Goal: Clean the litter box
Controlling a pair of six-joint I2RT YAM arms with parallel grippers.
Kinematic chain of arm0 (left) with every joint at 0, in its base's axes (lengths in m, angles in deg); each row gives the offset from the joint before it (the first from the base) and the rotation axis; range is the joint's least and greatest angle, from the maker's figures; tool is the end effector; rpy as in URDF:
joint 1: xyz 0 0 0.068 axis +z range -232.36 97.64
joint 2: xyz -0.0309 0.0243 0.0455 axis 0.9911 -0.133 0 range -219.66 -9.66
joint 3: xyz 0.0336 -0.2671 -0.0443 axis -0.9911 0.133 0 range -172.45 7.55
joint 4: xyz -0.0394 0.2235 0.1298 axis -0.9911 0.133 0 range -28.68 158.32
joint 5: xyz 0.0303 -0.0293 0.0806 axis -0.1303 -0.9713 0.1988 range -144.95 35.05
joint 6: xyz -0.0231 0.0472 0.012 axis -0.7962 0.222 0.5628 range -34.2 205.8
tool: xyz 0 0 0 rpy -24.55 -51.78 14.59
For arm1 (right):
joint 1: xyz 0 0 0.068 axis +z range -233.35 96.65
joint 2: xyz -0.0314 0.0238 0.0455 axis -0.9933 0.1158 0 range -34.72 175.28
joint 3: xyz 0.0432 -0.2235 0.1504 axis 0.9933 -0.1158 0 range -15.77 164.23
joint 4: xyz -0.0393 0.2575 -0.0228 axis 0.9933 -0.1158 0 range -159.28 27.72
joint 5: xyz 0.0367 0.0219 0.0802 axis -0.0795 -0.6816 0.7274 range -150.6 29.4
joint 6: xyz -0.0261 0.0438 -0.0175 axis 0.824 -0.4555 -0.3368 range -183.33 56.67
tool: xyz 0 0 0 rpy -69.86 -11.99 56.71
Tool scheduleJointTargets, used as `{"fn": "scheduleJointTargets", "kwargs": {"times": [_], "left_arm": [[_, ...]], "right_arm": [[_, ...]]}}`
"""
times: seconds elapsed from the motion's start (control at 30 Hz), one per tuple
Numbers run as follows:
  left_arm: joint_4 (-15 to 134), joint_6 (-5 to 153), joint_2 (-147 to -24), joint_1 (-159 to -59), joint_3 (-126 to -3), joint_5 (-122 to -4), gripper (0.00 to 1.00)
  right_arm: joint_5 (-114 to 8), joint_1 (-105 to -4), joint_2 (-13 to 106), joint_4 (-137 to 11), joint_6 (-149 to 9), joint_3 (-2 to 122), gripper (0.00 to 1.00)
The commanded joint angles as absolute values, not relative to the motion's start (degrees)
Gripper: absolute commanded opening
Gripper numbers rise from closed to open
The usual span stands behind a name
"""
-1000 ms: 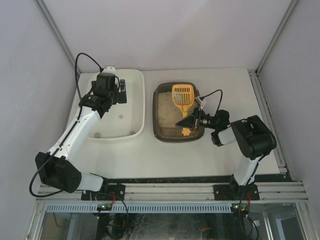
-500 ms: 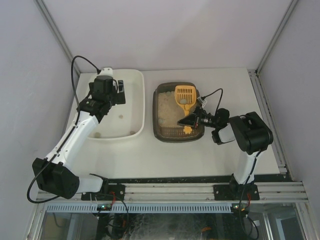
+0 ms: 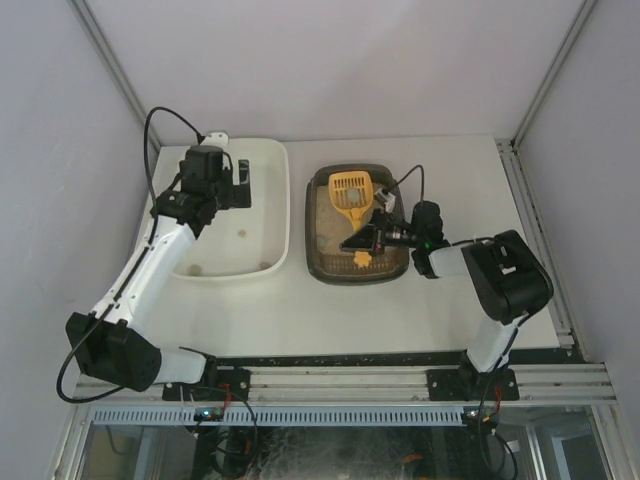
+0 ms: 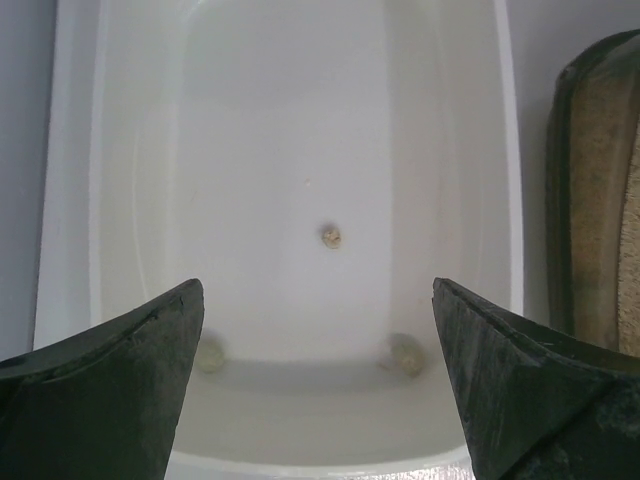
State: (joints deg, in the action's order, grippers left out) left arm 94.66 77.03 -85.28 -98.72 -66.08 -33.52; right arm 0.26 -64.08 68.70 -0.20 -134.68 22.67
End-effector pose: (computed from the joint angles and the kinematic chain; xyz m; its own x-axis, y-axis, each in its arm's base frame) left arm 0.2808 -0.0690 0.3588 -0.5447 0.0120 -0.8386 -0.1082 0.9905 0.0845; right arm 0.3016 0.1385 0.1690 -0.9478 0.1574 -0.2775 -0.2695 0.0707 0.9604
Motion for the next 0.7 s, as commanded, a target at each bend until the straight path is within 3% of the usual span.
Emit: {"fn": "scheduleJointTargets", "kwargs": {"times": [0.0,0.13,0.37,0.47,0.67], "left_arm": [[102.9,81.4,-88.7,-91.6,-78.0,-56.1,1.00],[109.0,80.6,-92.3,-83.4,-84.6,-70.9,1.00],[119.2,69.6,-102.5,-73.3,-99.1,-86.2,1.00],[119.6,65.3,-104.8,-69.3,-100.0,-90.7,1.00],[124.3,62.5,-107.1,-64.7,-100.8,-84.1,1.00]], "right_arm": [[-5.5,-57.8,59.0,-38.3,-110.3,33.3,0.00],[-14.6,-51.7,58.0,-69.7,-95.7,48.8,0.00],[-34.7,-40.5,69.6,-103.3,-82.9,77.0,0.00],[-43.9,-35.5,76.7,-113.0,-79.9,87.0,0.00],[-62.7,-28.8,84.3,-120.5,-77.0,99.8,0.00]]}}
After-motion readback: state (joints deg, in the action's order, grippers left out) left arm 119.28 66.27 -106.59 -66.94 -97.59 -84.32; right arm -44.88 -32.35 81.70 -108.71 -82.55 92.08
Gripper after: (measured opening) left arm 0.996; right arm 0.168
